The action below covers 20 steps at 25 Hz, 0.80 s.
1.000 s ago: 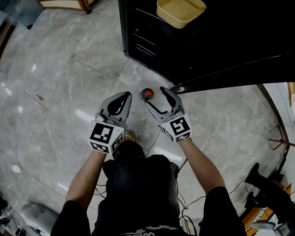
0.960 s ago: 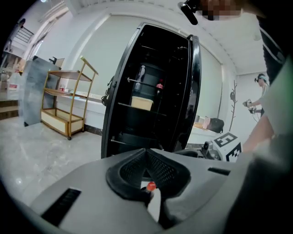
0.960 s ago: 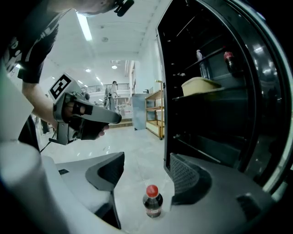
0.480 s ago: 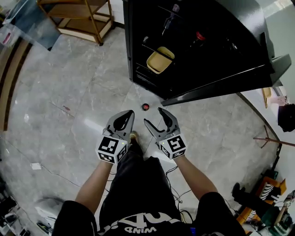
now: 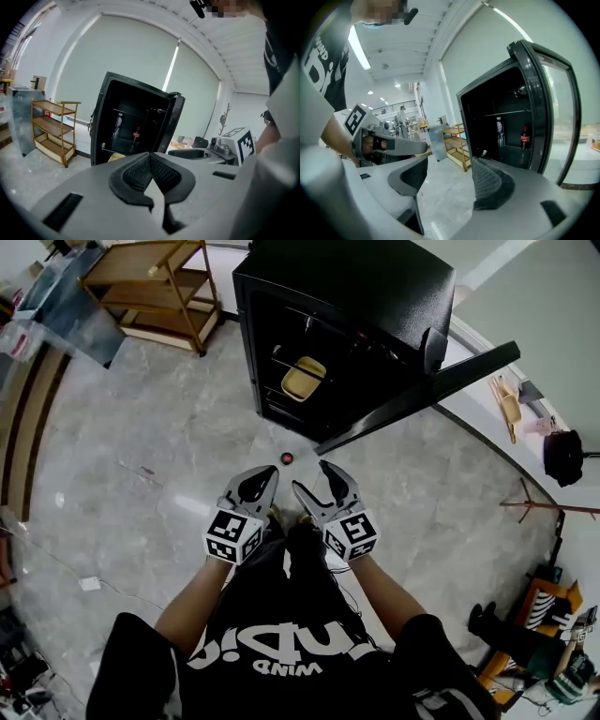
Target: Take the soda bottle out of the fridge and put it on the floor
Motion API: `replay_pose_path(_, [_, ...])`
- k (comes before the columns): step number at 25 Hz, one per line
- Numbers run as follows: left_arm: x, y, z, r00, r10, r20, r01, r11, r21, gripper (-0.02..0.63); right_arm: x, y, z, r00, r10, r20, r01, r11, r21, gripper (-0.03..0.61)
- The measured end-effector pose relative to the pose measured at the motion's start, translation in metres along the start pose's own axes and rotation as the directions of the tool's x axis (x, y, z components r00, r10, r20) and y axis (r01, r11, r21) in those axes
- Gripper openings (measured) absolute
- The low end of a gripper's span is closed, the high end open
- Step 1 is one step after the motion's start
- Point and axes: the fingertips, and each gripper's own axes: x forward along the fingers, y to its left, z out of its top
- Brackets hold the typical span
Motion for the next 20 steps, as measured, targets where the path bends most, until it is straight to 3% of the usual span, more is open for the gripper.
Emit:
replay_pose_path(4, [-0.004,-0.028,0.018,1.000,-0.020,0.009,0.020,1.000,-0.001,0.008,-0.019,0.002,0.028,1.000,-0.007,0.031,0.008,1.000,-0.015,0.276])
replay_pose_path(6, [-0.005,-0.033,0.028,1.000,-0.014,0.024,0.014,1.000,0.005,0.008,-0.025,0.003,0.042,0.999,-0.001,0.051,0.004,0.999,-0.049,0.194])
replay_pose_path(12, [-0.005,-0.040,0.048,0.998,0.014,0.064,-0.014,1.000,0.006,0.008,-0.037,-0.010,0.062,0.996,-0.034,0.081,0.039,0.997,-0.061,0.041])
replay_pose_path(20, [-0.019,-0.038,0.071,0.992,0.052,0.115,-0.054,0.998,0.018,0.008,-0.055,-0.014,0.093,0.993,-0.041,0.110,0.052,0.994,-0.098,0.023])
